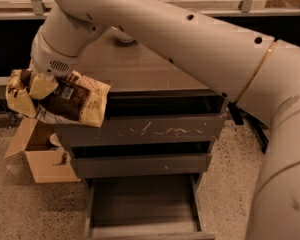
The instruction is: Place brown chip bag into bottom drawer
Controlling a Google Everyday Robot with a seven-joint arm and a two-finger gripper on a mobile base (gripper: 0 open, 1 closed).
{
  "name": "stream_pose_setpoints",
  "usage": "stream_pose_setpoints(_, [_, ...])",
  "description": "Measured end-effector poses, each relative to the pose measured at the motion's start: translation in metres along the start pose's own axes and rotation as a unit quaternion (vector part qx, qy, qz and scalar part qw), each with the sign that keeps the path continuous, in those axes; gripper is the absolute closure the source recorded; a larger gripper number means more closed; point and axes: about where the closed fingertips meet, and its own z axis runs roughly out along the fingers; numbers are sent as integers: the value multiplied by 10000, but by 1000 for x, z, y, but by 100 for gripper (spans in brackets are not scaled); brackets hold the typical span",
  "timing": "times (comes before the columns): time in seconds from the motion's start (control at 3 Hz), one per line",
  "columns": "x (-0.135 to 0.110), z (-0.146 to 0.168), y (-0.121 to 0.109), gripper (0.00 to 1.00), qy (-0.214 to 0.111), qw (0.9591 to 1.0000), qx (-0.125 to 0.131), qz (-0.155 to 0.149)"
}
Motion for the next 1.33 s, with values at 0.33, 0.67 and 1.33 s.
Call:
stream_pose_setpoints(0.33, [24, 26, 33, 100, -67, 9990, -132, 418])
stream_pose_setpoints(0.67, [30, 33, 38, 100, -21, 9990, -153, 425])
stream_pose_setpoints(1.33, [61, 65, 76, 100, 543, 9975, -445, 34])
